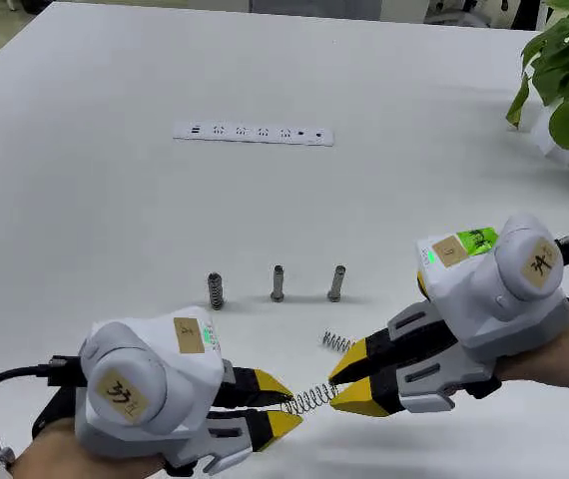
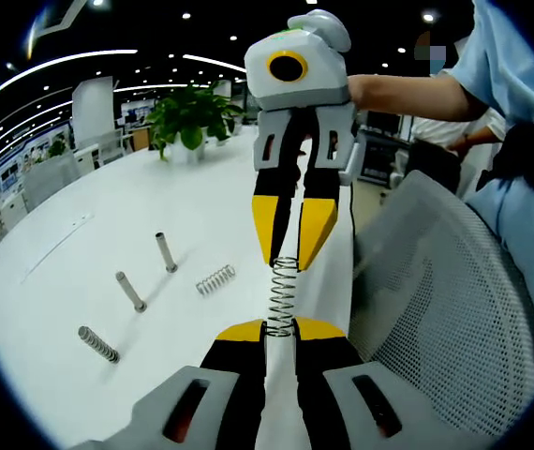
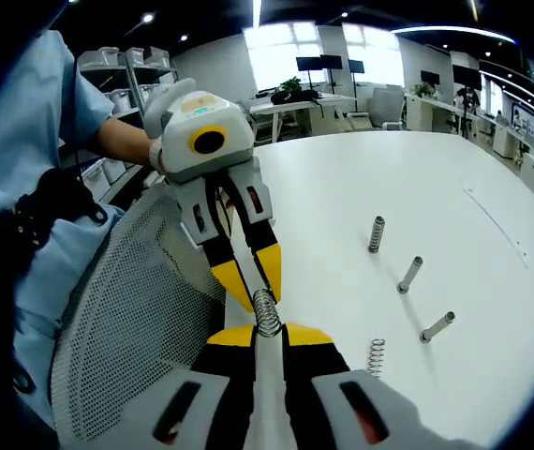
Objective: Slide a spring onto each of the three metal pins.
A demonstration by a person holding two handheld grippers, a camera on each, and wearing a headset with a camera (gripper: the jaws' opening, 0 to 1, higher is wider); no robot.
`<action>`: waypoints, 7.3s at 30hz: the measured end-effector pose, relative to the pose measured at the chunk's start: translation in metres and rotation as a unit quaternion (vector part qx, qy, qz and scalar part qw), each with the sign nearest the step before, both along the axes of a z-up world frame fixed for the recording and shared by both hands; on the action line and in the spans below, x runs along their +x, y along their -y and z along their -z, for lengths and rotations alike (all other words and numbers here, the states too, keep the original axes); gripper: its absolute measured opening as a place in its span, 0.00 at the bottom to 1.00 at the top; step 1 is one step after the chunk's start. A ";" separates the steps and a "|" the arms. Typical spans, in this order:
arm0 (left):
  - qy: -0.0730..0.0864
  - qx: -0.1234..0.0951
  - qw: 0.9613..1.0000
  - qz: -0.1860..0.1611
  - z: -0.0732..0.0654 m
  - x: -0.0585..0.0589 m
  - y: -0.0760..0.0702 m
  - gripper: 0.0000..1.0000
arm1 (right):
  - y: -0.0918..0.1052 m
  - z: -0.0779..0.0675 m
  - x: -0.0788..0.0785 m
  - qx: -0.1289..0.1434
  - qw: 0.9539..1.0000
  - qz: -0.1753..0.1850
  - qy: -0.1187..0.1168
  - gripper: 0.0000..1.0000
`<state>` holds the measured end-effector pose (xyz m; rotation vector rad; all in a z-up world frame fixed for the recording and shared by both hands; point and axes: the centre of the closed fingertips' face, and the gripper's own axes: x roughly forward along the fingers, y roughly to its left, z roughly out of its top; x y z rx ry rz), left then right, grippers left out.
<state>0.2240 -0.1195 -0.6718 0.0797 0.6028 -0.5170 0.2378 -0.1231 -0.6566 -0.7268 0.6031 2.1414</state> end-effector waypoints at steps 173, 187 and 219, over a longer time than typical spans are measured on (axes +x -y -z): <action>0.056 -0.001 0.971 -0.234 0.015 -0.008 -0.114 1.00 | -0.097 0.002 0.078 -0.068 0.962 -0.138 0.225 0.12; 0.051 -0.009 0.970 -0.237 0.023 -0.010 -0.119 1.00 | -0.120 0.004 0.087 -0.082 0.942 -0.180 0.269 0.12; 0.051 -0.026 0.966 -0.252 0.028 -0.016 -0.124 1.00 | -0.136 0.027 0.080 -0.114 0.921 -0.233 0.291 0.12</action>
